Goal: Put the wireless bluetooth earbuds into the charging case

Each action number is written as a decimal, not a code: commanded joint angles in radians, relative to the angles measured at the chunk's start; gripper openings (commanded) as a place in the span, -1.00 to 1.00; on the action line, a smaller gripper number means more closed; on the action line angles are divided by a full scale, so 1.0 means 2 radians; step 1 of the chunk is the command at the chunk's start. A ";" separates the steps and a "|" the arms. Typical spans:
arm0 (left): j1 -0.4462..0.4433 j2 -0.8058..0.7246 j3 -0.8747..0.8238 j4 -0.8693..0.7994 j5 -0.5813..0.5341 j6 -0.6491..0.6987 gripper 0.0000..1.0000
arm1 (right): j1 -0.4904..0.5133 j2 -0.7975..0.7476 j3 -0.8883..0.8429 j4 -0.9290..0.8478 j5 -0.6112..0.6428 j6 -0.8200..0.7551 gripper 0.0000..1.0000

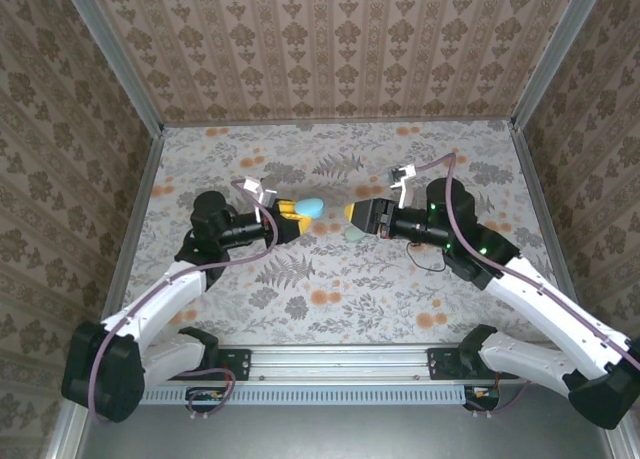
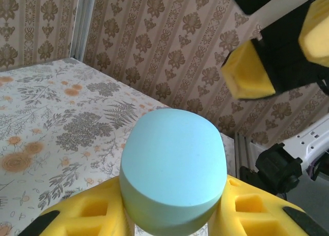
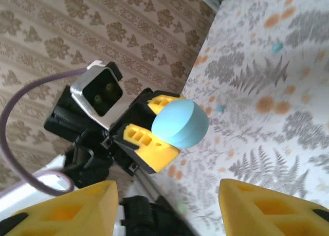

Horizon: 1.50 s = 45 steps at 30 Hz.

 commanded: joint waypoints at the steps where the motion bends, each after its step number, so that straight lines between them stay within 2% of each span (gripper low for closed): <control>1: 0.005 -0.020 0.025 -0.080 0.039 0.037 -0.73 | 0.019 0.032 0.034 -0.089 0.016 -0.132 0.12; 9: 0.006 -0.027 0.034 -0.090 0.055 0.026 -0.75 | 0.062 0.113 0.096 -0.102 0.031 -0.182 0.18; 25: 0.003 -0.027 0.033 -0.090 0.068 0.029 -0.78 | 0.045 0.180 0.143 -0.104 0.028 -0.165 0.22; 31: 0.003 -0.028 0.036 -0.093 0.070 0.029 -0.79 | 0.023 0.174 0.122 -0.077 0.024 -0.139 0.23; 37: 0.005 -0.025 0.036 -0.094 0.071 0.026 -0.80 | 0.019 0.160 0.104 -0.042 -0.040 -0.159 0.25; 45: 0.005 -0.023 0.036 -0.084 0.072 0.016 -0.81 | 0.025 0.137 0.061 -0.012 -0.080 -0.174 0.33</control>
